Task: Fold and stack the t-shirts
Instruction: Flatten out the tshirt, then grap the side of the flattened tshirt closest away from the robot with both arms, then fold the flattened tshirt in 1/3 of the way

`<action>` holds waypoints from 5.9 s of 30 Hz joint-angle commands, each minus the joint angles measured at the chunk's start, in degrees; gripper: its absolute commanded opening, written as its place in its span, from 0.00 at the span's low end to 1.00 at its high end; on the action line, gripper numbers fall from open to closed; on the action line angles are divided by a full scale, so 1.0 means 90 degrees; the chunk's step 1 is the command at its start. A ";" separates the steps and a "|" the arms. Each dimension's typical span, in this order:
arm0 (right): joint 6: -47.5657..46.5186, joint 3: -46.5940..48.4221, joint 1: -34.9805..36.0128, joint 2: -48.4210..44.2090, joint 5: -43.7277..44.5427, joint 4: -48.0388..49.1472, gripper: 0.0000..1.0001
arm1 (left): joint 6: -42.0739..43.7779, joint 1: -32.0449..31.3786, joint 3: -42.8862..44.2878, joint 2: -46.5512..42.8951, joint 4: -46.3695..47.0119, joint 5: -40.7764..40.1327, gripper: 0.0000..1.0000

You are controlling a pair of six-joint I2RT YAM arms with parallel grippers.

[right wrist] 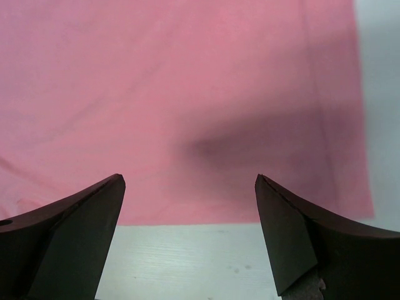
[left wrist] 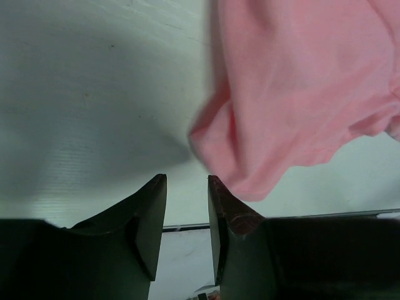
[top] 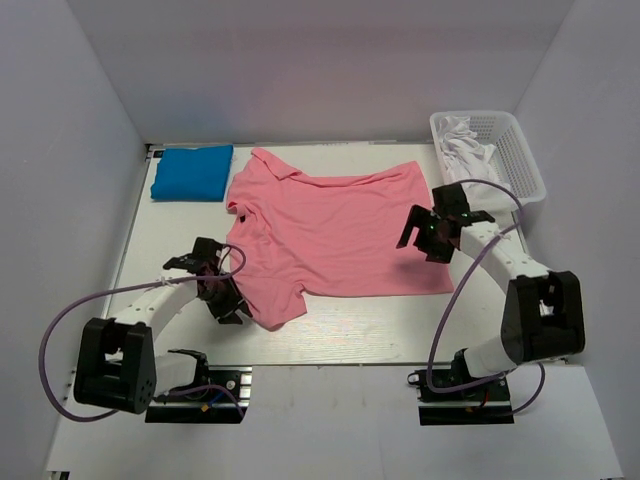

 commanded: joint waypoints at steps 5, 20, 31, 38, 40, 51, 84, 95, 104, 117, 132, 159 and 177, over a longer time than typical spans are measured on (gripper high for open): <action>0.0117 -0.0422 -0.0521 -0.0754 0.0108 -0.0169 0.90 | -0.0021 -0.0200 -0.0167 0.0441 0.0647 -0.0176 0.43; -0.0352 -0.1018 -0.1302 -0.1478 0.0020 -0.0618 0.90 | -0.0021 -0.0581 -0.0040 0.0822 0.1332 -0.0195 0.43; -0.0567 -0.1213 -0.1761 -0.1585 -0.0185 -0.0696 0.90 | -0.0021 -0.0766 0.0867 0.0891 -0.0062 -0.0985 0.00; -0.0548 -0.1311 -0.1859 -0.1496 0.0078 -0.1203 0.90 | 0.0037 -0.0766 0.1222 0.1311 -0.1715 -0.1075 0.00; -0.0499 -0.1408 -0.1878 -0.1584 0.0069 -0.1087 0.90 | 0.0038 -0.0766 0.1065 0.1311 -0.1880 -0.1074 0.00; -0.0060 -0.1809 -0.1947 -0.1331 -0.0155 -0.0609 0.90 | 0.0165 -0.0766 0.0936 0.1799 -0.2145 -0.1016 0.00; 0.0526 -0.2658 -0.1927 -0.1155 -0.0937 0.0113 0.70 | -0.0830 -0.1020 0.0156 0.1145 -0.1101 -0.0282 0.47; 0.0537 -0.2756 -0.1937 -0.1028 -0.0752 0.0348 0.00 | -0.0958 -0.1079 0.0604 0.1215 -0.1217 -0.0430 0.00; 0.0312 -0.2142 -0.1908 -0.1399 -0.0869 -0.0257 0.00 | 0.0008 -0.1001 0.1717 0.1379 -0.1198 0.1161 0.00; 0.0117 -0.0589 -0.1908 -0.0570 -0.1210 -0.0550 0.00 | 0.0458 -0.0747 0.4646 0.2912 -0.1666 0.1222 0.00; -0.0614 0.0641 -0.1840 0.0397 -0.0909 -0.1485 0.00 | 0.0389 0.0288 0.6161 0.2718 -0.1375 0.0000 0.00; -0.1300 0.3727 -0.1186 0.2643 -0.0342 -0.2464 0.00 | 0.0399 0.0659 0.5732 0.2805 0.0227 -0.0702 0.00; -0.1202 0.4793 -0.0824 0.3211 -0.0079 -0.2435 0.00 | 0.0399 0.0777 0.5370 0.2972 0.0296 -0.0812 0.00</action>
